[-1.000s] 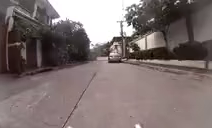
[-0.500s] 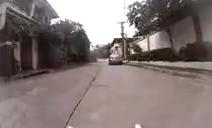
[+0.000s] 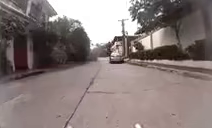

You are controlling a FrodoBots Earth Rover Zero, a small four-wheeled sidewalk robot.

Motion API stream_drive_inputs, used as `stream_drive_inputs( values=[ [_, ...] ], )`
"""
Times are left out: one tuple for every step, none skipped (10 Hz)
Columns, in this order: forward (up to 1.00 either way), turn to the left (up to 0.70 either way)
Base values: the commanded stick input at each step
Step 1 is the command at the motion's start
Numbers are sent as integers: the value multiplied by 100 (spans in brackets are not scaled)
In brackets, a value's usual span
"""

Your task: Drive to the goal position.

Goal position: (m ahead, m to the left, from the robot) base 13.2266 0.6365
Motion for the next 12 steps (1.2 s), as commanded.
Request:
stream_drive_inputs(
  values=[
    [100, 3],
    [100, 3],
    [100, 3],
    [100, 3],
    [100, 3],
    [100, 3],
    [100, 3],
    [100, 3],
    [100, 3],
    [100, 3],
    [100, 3],
    [100, 3]
  ],
)
